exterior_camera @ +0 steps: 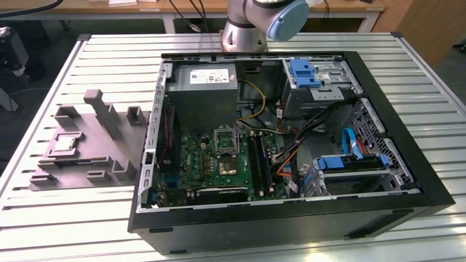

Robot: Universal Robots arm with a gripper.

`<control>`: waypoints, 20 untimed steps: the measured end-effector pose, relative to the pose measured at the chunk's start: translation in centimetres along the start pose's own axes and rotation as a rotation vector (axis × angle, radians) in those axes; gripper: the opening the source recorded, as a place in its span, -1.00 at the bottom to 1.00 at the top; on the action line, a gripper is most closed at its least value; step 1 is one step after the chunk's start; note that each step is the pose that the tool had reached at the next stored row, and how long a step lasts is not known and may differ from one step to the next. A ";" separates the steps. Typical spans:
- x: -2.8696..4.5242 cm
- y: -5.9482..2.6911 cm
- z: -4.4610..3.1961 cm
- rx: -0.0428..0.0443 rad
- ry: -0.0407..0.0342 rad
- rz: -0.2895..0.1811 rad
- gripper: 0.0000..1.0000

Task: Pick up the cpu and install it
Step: 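Pick up the cpu and move it towards the insertion slot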

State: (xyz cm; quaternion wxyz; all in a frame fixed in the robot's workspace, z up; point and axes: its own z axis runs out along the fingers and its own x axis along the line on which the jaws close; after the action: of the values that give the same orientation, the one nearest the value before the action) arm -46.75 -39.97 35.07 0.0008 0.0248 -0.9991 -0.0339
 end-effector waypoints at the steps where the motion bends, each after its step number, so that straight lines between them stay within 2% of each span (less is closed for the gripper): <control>1: 0.00 0.00 0.03 0.0000 0.0000 0.000 0.18; 13: 0.00 -0.04 0.55 0.0000 -0.0001 0.000 0.18; 20: 0.11 -0.04 0.58 0.0001 0.0000 0.000 0.18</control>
State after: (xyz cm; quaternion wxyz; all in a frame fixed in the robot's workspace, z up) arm -46.86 -39.98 34.49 0.0008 0.0249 -0.9991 -0.0339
